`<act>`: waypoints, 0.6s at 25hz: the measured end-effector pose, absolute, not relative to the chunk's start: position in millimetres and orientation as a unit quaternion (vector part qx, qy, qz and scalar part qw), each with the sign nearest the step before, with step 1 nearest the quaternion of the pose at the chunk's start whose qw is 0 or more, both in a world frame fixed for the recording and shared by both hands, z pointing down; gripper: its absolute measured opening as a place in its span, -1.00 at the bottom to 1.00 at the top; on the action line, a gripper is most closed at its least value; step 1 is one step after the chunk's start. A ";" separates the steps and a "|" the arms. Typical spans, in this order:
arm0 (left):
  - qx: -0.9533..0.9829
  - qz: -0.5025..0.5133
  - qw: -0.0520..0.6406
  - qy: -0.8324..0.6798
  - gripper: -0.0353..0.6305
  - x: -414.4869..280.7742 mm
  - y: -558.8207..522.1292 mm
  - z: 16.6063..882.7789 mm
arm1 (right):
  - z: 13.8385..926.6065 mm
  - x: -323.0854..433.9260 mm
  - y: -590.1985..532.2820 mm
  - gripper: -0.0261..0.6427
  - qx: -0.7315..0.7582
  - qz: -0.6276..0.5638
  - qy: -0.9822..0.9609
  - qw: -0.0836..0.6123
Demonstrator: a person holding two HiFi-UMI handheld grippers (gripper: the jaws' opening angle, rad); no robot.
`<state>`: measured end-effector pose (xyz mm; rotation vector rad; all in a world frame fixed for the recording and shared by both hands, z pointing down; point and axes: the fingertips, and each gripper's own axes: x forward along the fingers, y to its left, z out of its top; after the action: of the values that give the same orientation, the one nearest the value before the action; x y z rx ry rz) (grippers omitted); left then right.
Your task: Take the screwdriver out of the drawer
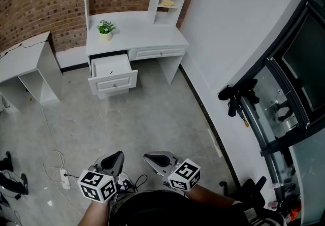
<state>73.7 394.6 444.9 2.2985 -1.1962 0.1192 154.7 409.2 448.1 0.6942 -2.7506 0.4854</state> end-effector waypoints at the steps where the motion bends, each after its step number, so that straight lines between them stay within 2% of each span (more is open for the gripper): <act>1: 0.853 0.044 0.271 -0.444 -0.84 68.2 391.4 445.1 | 447.5 149.1 405.2 -0.91 0.239 0.166 -0.948 0.132; 15: 0.865 0.044 0.245 -0.436 -0.84 -2.3 335.5 436.9 | 440.1 78.1 344.6 -0.91 0.252 0.149 -0.947 0.133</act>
<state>-2.3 335.5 436.9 2.3601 -1.1901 0.1212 78.1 344.6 440.1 0.7314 -2.7464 0.4323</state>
